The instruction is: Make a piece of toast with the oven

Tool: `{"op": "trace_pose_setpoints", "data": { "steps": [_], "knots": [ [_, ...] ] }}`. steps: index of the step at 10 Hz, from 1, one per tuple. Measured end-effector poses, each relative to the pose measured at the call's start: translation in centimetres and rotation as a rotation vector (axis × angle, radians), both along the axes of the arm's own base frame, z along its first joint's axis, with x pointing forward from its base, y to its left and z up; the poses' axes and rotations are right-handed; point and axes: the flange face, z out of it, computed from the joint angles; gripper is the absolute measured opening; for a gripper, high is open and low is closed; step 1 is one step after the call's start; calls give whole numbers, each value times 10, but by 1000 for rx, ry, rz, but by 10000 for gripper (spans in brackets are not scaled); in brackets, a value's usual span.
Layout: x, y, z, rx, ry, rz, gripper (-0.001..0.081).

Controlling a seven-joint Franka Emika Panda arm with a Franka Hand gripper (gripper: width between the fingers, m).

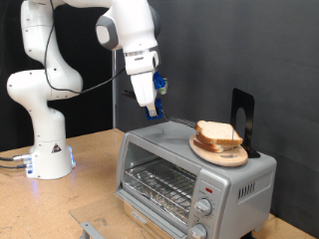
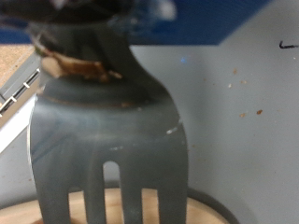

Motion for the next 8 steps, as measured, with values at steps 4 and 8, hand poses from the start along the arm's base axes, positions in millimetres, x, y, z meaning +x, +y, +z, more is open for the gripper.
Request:
{"op": "trace_pose_setpoints", "data": {
  "steps": [4,8],
  "knots": [
    [-2,-8,5,0,-2,-15,400],
    [4,-17,-8,-7,28,-40,400]
  ]
}}
